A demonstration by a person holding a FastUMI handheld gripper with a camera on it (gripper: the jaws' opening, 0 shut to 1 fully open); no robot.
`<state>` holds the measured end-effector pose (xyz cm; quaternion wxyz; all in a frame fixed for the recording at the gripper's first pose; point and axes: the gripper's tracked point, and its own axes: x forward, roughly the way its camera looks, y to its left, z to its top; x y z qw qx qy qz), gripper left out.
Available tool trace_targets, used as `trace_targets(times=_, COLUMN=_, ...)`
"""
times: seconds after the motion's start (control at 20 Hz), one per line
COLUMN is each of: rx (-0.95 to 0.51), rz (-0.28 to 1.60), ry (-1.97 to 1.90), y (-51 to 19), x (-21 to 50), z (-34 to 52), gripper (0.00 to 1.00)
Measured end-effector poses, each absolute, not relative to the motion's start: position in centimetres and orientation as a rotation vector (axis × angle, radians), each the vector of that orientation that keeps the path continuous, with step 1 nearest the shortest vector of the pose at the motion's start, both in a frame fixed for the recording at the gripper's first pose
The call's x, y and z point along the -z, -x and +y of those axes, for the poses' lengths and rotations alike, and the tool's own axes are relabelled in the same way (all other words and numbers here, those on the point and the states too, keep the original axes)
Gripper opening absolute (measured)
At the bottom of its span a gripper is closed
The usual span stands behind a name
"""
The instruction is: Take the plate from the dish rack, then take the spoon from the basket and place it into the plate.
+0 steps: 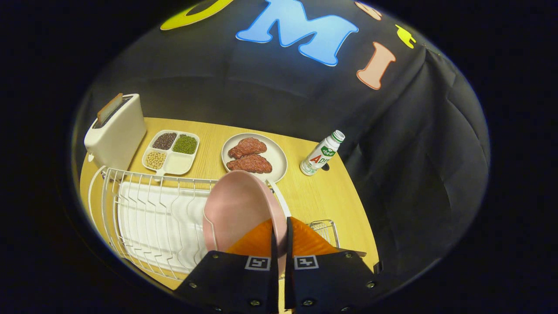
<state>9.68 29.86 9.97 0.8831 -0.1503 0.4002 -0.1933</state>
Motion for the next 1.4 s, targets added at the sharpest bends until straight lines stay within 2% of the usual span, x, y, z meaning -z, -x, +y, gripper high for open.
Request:
trace_targets(times=0.7, rx=0.468, rz=0.788, ry=0.411, y=-10.0, x=-12.7, z=30.7, gripper=0.05)
trace_targets(times=0.9, rx=0.509, rz=0.714, ry=0.488, y=-10.9, x=-14.2, z=31.4, gripper=0.05)
trace_targets(times=1.15, rx=0.467, rz=0.679, ry=0.448, y=-11.2, x=-16.0, z=32.2, gripper=0.05)
trace_targets(times=1.4, rx=0.355, rz=0.682, ry=0.266, y=-9.1, x=-18.4, z=31.8, gripper=0.05)
